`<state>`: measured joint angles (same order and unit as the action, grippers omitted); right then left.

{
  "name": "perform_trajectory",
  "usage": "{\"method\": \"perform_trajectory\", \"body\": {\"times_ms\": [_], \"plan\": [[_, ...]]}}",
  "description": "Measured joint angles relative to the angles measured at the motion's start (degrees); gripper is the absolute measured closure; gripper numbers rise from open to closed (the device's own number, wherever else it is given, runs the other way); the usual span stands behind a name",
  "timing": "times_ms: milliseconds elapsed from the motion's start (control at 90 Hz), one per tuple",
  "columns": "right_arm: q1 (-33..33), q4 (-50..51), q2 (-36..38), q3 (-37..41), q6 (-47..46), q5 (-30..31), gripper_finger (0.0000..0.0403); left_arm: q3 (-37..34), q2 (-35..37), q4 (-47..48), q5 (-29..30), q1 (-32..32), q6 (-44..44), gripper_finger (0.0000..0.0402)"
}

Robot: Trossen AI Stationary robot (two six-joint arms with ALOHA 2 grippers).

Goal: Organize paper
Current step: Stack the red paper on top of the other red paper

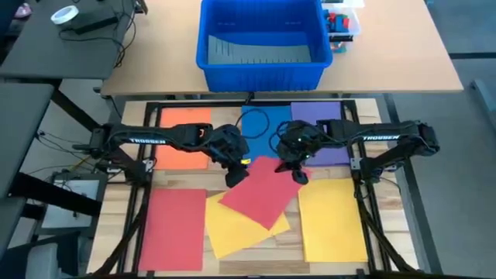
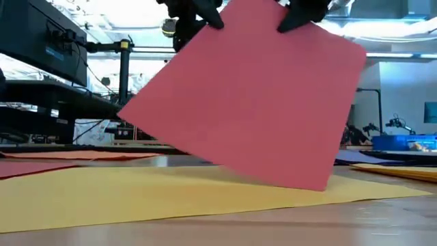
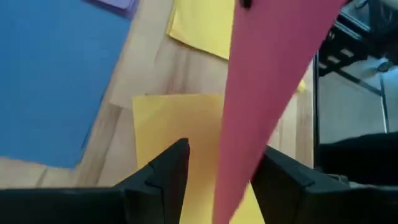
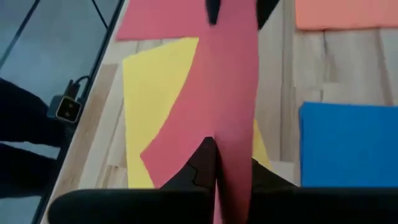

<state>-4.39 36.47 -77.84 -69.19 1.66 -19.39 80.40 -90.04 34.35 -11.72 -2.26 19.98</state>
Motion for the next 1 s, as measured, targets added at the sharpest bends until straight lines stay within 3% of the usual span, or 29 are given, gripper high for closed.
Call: {"method": "perform_trajectory", "body": {"times_ms": [189,600,700,833,1000], "plan": [[-0.37,-0.18,0.0,-2.29,0.83,-0.01,0.0403,0.0,-0.02,-4.66,2.31,-0.07,-1.87,0.026],[-2.9,-0.28,0.0,-5.99,1.69,0.93,0.0403,0.17,-2.69,-18.65,1.96,0.44,4.32,0.0265],[-2.9,-0.06,0.0,-7.01,1.8,0.91,0.0403,-0.05,-4.24,-17.64,2.14,0.46,6.23,0.0294],[-2.9,0.08,-0.02,-7.21,0.65,0.91,0.0403,-0.06,-5.56,-17.45,3.75,0.39,6.97,0.0383],[-3.37,0.66,-0.02,-7.21,-6.13,0.89,0.0403,0.0,-5.66,-16.53,9.11,0.65,7.86,0.0401]]}}
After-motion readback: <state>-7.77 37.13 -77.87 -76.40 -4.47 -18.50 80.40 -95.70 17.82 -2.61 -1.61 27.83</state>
